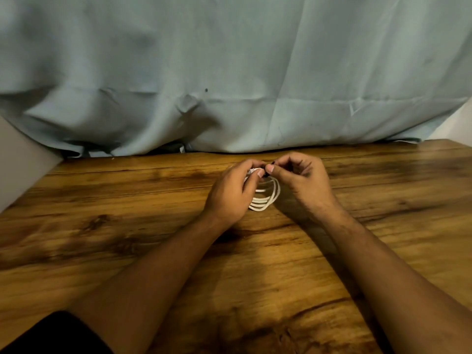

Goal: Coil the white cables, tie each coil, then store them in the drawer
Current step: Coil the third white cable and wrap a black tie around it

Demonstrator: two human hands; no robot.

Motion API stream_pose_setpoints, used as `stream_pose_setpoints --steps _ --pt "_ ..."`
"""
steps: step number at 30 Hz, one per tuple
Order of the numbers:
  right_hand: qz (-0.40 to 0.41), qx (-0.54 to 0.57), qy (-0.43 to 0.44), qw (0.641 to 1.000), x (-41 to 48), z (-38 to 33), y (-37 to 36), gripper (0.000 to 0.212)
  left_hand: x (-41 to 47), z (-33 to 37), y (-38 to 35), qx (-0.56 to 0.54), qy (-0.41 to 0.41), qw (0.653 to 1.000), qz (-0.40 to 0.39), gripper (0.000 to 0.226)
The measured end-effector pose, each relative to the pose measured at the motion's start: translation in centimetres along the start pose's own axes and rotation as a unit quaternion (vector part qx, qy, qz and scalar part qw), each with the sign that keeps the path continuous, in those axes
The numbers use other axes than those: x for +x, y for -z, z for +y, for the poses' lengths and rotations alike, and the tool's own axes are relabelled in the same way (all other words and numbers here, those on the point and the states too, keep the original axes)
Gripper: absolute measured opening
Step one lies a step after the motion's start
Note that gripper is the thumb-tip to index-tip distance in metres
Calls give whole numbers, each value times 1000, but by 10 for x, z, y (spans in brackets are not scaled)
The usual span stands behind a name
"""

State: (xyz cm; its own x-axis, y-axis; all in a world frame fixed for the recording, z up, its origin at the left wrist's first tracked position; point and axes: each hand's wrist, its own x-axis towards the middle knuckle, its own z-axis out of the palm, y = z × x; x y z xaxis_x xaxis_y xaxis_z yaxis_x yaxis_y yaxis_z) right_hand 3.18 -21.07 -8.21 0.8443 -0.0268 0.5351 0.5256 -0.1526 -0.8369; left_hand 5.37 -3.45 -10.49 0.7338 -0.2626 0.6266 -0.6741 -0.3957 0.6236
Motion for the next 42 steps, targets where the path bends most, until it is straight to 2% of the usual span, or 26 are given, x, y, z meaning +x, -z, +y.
stream_pose_setpoints --steps 3,6,10,15,19,25,28,31,34,38,42 --pt "-1 -2 16 1000 2 -1 1 12 -1 6 2 79 -46 995 45 26" --pt "-5 -33 29 999 4 3 6 15 -3 7 5 127 -57 989 49 26" --pt "-22 -149 49 987 6 17 11 13 -3 -2 6 116 -31 993 20 23" --pt "-67 -140 17 988 8 22 18 8 -3 -2 5 48 22 999 -2 22" --pt "-91 -144 -7 985 5 31 17 12 -1 -5 5 16 72 996 -49 19" --pt "-112 -178 -4 978 3 29 17 13 0 -4 5 136 69 984 -96 9" --pt "-127 -184 5 975 1 29 14 10 -2 -2 3 221 62 966 -123 15" --pt "-136 -182 0 974 0 26 12 9 -1 -3 0 242 77 958 -132 17" --pt "-142 -182 -13 973 -3 22 10 8 1 -4 3 218 86 963 -133 15" --pt "-127 -198 -35 971 -4 17 14 7 -2 -8 7 95 66 987 -110 10" --pt "-118 -209 -19 970 -3 17 15 5 -1 -15 15 44 66 990 -118 22"
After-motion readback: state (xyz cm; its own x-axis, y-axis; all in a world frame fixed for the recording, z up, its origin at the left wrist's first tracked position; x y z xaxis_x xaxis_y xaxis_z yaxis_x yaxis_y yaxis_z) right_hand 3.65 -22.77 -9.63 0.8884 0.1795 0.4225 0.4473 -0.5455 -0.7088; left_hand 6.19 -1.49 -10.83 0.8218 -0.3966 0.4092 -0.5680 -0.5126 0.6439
